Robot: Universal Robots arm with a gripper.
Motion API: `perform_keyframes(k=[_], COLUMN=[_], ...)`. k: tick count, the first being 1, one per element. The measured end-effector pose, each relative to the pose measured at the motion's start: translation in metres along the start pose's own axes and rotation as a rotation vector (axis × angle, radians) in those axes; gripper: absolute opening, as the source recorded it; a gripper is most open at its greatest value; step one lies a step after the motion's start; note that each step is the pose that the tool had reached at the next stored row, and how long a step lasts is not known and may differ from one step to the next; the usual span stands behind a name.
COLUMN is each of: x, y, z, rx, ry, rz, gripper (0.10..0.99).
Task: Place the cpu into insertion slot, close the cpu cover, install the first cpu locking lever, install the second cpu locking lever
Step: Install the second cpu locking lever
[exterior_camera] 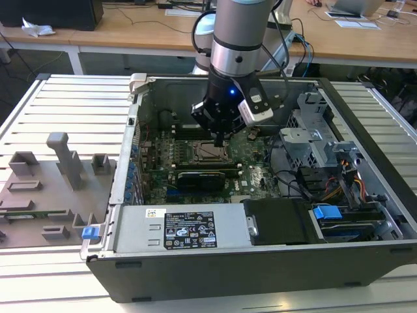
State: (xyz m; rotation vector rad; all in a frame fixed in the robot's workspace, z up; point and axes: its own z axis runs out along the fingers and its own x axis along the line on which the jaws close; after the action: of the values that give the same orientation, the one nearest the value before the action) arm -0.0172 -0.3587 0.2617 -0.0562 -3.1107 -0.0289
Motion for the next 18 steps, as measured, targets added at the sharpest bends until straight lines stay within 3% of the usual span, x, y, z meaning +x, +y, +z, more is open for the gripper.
perform_keyframes(k=[6,14,18], x=[-0.0002,-0.0006,-0.0008], y=[-0.0043,-0.0167,-0.0187], z=[0.0001,0.0009,0.0047], rx=[0.0,-0.006,-0.008], ry=[0.0,0.0001,0.0003], rz=[0.0,0.0,0.0], gripper=[0.106,0.106,0.106])
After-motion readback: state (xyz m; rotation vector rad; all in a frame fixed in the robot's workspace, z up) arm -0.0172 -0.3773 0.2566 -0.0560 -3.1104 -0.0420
